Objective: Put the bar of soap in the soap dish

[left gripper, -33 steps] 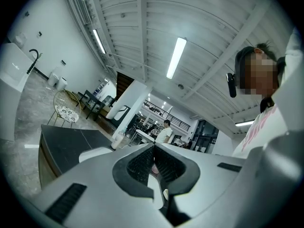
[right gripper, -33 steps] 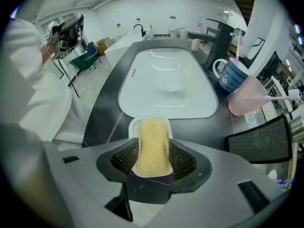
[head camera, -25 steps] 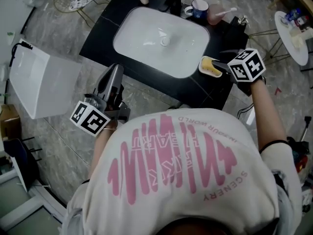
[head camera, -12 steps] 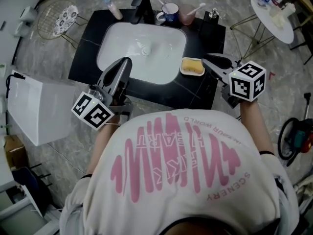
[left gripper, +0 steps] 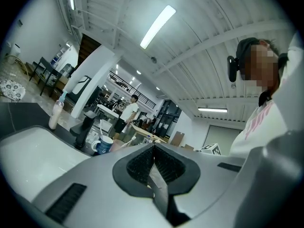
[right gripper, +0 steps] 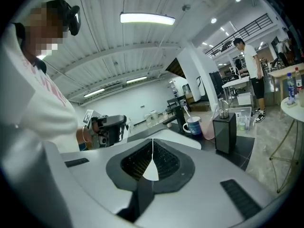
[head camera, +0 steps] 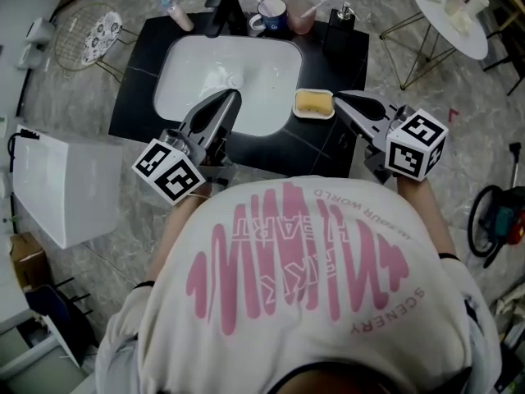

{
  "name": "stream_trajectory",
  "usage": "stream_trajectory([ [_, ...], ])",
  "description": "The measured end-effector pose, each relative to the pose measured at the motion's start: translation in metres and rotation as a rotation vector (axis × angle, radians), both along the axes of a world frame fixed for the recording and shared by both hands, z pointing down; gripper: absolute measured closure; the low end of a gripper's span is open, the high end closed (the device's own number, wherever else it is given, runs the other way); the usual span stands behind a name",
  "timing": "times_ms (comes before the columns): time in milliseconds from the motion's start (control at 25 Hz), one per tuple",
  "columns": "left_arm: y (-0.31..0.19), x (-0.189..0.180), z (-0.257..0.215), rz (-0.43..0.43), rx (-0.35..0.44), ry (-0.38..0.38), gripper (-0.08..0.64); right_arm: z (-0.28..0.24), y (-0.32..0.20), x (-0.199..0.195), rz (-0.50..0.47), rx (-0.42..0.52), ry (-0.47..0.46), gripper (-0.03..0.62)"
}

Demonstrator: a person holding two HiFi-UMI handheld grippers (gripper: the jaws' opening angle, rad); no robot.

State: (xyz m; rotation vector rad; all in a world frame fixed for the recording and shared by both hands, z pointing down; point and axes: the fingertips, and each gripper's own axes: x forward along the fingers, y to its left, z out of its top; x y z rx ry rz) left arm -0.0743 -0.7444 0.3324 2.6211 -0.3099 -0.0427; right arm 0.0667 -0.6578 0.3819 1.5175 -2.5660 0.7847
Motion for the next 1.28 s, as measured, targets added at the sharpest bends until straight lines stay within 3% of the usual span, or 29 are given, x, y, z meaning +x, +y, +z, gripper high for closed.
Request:
stream_trajectory([
  [160,0.007,0.010,0.003,0.030,0.004,-0.012,0.552,-0.004,0.000,0.001,-0.002,0.027,-0.015,0.572],
  [640,0.014,-0.004,0.034,0.014,-0.049,-0.081,0.552,0.016,-0.007,0.002,-0.009,0.001,0.107,0.575],
  [1280,0.013,-0.015,0.044,0.003,-0.057,-0.103,0.552,0.026,-0.003,0.005,0.011,-0.035,0.082,0.577],
])
